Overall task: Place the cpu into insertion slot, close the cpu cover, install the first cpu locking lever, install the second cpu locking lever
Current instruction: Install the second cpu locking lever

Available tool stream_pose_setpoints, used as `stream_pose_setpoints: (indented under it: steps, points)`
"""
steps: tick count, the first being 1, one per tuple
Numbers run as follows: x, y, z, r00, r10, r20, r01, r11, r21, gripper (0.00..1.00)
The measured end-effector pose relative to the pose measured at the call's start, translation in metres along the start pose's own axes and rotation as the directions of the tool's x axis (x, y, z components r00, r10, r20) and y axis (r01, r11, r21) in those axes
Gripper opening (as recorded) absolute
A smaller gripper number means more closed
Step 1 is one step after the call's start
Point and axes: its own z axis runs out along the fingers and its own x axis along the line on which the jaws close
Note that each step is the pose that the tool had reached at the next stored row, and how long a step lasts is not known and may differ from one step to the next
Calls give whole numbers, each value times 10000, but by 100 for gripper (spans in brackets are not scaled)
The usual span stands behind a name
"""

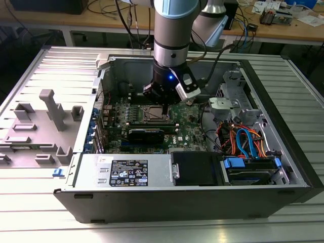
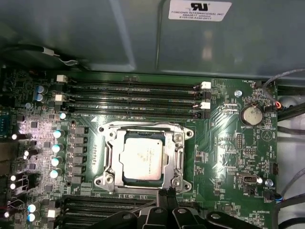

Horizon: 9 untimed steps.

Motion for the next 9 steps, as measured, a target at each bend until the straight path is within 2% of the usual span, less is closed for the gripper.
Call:
stream_pose_setpoints:
  steps: [3,9]
  points:
    - [0,-3,-32,10000,0,-1,0,10000,0,11]
    - [0,-8,-35,10000,0,-1,0,10000,0,11]
